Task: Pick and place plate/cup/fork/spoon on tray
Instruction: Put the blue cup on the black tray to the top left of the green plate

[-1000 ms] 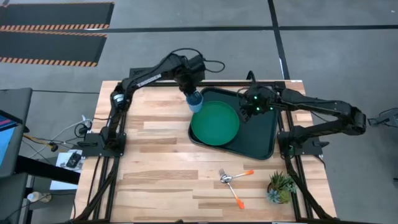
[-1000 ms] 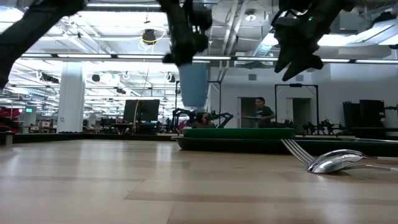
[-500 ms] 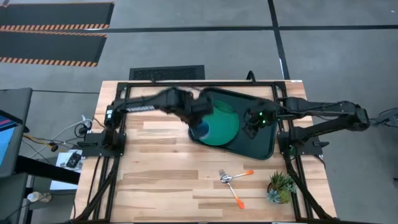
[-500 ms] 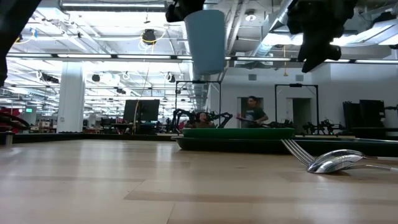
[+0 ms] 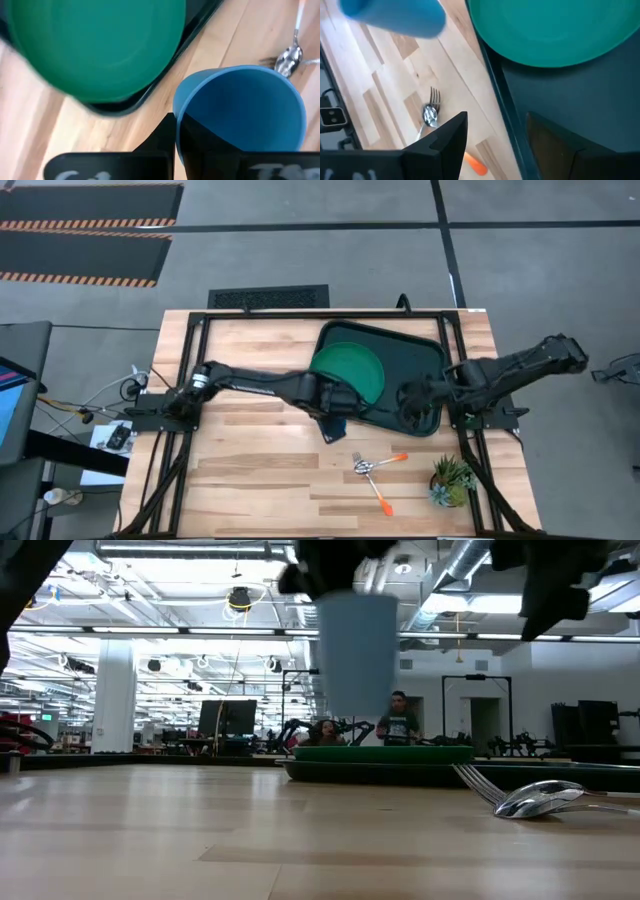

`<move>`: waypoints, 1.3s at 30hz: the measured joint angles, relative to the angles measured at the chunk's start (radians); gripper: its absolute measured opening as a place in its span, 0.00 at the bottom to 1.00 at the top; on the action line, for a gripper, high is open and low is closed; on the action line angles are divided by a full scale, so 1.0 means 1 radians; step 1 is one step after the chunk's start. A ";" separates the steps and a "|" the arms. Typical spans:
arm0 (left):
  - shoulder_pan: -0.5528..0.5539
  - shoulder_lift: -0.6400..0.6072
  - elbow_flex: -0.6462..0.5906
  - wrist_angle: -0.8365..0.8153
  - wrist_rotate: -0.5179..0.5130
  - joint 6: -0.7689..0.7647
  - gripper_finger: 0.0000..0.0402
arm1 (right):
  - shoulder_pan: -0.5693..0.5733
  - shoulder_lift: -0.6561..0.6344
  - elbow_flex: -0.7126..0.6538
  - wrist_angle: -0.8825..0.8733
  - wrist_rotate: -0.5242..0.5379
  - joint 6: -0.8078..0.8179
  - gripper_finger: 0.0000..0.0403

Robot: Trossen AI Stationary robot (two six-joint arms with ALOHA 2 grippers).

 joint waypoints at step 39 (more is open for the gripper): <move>0.021 0.030 0.121 0.052 0.138 0.040 0.69 | 0.196 0.108 0.000 0.035 0.104 0.222 0.60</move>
